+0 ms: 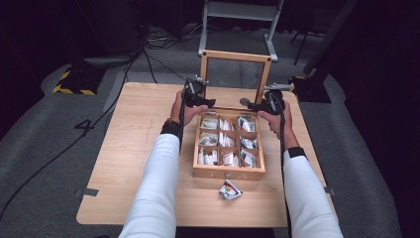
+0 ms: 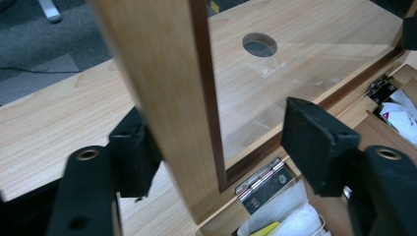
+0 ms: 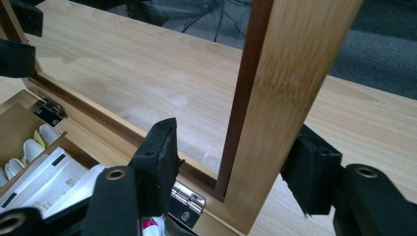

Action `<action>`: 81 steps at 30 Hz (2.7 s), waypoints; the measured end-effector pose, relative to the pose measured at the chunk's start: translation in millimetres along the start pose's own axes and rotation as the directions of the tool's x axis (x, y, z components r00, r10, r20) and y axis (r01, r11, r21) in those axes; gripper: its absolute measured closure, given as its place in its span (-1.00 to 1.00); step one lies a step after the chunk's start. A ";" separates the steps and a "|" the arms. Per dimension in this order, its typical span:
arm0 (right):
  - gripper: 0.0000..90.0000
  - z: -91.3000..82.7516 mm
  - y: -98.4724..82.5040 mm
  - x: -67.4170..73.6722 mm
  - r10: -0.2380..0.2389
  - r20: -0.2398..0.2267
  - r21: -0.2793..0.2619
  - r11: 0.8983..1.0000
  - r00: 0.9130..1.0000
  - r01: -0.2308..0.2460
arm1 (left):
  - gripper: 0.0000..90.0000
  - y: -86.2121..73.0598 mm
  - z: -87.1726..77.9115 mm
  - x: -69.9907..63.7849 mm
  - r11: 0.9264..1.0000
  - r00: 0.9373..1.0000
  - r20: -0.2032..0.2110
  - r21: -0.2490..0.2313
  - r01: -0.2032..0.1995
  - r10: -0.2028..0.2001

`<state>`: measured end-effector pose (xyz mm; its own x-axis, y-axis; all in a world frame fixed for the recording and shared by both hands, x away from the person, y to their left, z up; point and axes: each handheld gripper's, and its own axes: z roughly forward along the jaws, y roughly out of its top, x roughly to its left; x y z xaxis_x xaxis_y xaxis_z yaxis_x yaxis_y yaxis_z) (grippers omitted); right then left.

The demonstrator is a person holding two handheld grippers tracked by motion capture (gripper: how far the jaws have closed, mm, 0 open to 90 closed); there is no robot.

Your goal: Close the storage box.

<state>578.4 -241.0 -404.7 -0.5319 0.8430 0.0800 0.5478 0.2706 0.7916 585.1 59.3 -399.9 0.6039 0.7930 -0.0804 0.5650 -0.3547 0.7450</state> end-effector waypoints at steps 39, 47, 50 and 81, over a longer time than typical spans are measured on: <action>0.10 -39.2 7.1 9.1 -0.022 -0.029 -0.052 0.998 0.999 0.021 | 0.12 -1.1 -50.3 -6.3 0.994 0.999 0.040 -0.111 -0.018 0.023; 0.08 -47.4 8.4 12.1 -0.030 -0.036 -0.064 0.998 0.999 0.028 | 0.13 -0.2 -61.4 -11.7 0.991 0.999 0.031 -0.131 -0.038 0.042; 0.08 -51.6 8.7 13.2 -0.033 -0.041 -0.071 0.997 0.999 0.030 | 0.13 0.2 -65.2 -14.2 0.990 0.998 0.028 -0.134 -0.045 0.050; 0.09 -93.4 1.0 29.1 -0.104 -0.068 -0.155 0.984 0.992 0.092 | 0.18 -13.1 -105.9 -32.6 0.977 0.992 0.037 -0.182 -0.110 0.118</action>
<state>503.2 -259.6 -345.0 -0.6287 0.7767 0.0386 0.3901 0.2720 0.8797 498.5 90.5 -336.9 0.6866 0.7268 -0.0162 0.3837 -0.3433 0.8573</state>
